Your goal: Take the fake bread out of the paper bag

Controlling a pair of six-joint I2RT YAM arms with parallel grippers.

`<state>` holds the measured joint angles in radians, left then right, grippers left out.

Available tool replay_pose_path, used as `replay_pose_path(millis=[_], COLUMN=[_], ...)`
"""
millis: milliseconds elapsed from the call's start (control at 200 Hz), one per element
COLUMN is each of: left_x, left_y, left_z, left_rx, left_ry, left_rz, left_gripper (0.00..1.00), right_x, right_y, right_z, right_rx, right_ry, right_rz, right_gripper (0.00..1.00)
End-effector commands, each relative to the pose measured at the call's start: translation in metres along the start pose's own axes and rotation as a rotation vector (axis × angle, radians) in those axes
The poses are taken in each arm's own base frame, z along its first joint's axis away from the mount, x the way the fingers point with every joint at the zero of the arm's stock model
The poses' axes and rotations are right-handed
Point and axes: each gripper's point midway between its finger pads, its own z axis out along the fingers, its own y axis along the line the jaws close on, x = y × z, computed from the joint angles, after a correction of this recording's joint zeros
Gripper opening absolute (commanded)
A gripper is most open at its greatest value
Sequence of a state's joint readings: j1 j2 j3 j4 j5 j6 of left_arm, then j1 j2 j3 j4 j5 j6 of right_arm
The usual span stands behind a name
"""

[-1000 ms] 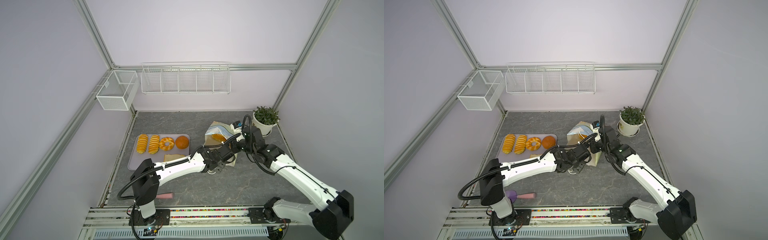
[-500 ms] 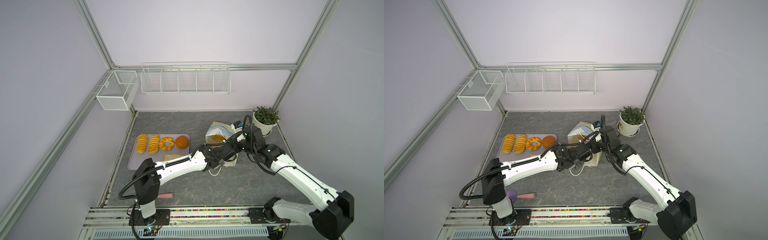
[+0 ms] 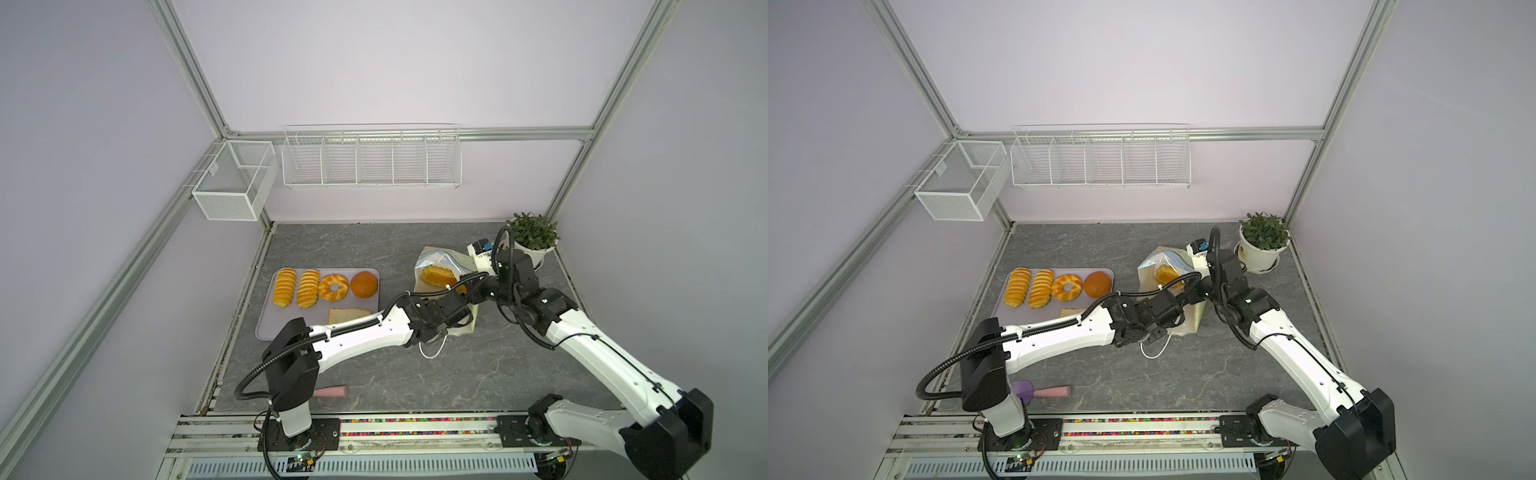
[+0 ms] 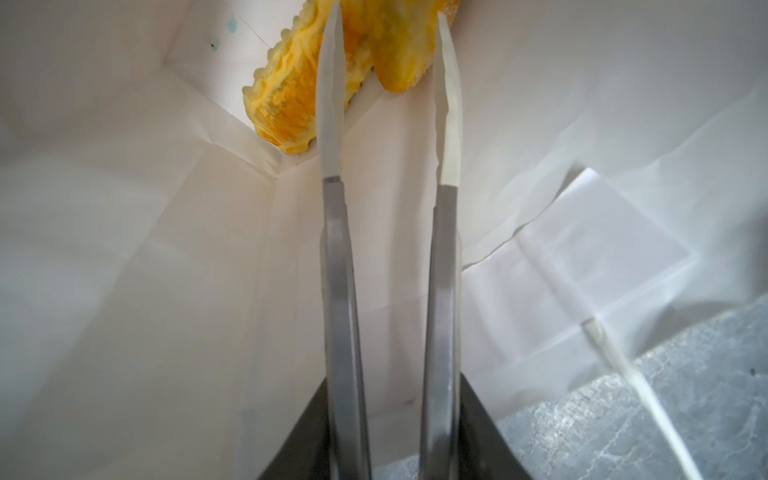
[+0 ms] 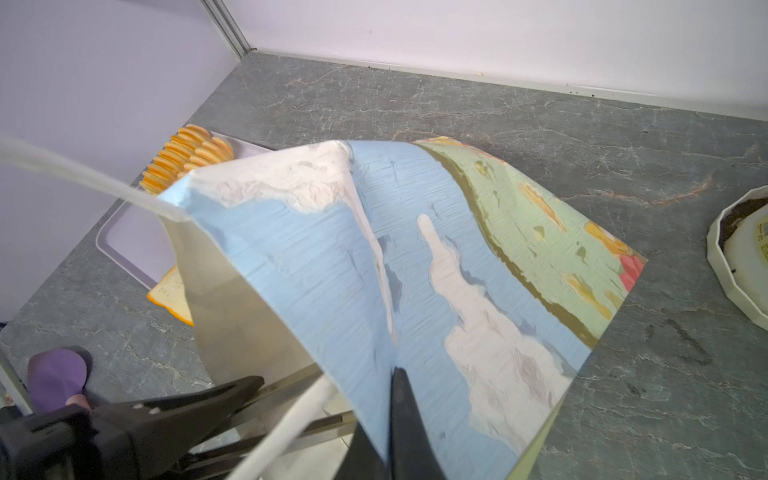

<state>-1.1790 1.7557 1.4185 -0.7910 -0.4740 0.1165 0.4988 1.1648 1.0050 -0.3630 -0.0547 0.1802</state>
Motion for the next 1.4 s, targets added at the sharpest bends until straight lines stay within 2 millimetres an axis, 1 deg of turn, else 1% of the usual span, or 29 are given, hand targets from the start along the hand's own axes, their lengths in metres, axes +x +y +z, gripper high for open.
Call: replay_pose_path(millis=[0, 145, 340, 550, 670, 960, 1045, 1110, 1165, 1315, 1395], left_x=[0.000, 0.004, -0.001, -0.004, -0.006, -0.009, -0.011, -0.012, -0.012, -0.014, -0.012], left_y=[0.006, 0.011, 0.013, 0.006, 0.006, -0.001, 0.000, 0.001, 0.003, 0.009, 0.014], left_z=[-0.001, 0.003, 0.006, 0.012, 0.016, 0.032, 0.035, 0.034, 0.031, 0.015, 0.006], left_rx=[-0.038, -0.080, -0.098, -0.070, -0.079, -0.075, -0.091, -0.096, -0.096, -0.097, -0.108], left_ry=[-0.032, -0.005, 0.014, 0.037, 0.053, 0.105, 0.120, 0.128, 0.126, 0.093, 0.084], left_rz=[0.045, 0.060, 0.100, 0.160, 0.181, 0.179, 0.175, 0.172, 0.172, 0.156, 0.151], left_gripper=[0.39, 0.40, 0.40, 0.41, 0.41, 0.41, 0.41, 0.38, 0.34, 0.19, 0.13], right_x=[-0.015, -0.016, -0.015, -0.015, -0.015, -0.013, -0.013, -0.012, -0.012, -0.007, -0.006], right_y=[0.012, 0.014, 0.024, 0.027, 0.028, 0.030, 0.030, 0.029, 0.027, 0.019, 0.017], right_z=[-0.008, -0.011, -0.012, -0.013, -0.012, -0.008, -0.009, -0.009, -0.009, -0.006, -0.004], right_rx=[-0.071, -0.077, -0.133, -0.153, -0.159, -0.176, -0.175, -0.168, -0.157, -0.115, -0.104], right_ry=[-0.064, -0.067, -0.063, -0.061, -0.058, -0.046, -0.046, -0.044, -0.045, -0.034, -0.031], right_rz=[0.021, 0.012, -0.014, -0.023, -0.025, -0.022, -0.025, -0.026, -0.029, -0.027, -0.024], right_gripper=[0.07, 0.07, 0.07, 0.07, 0.07, 0.07, 0.07, 0.07, 0.07, 0.07, 0.07])
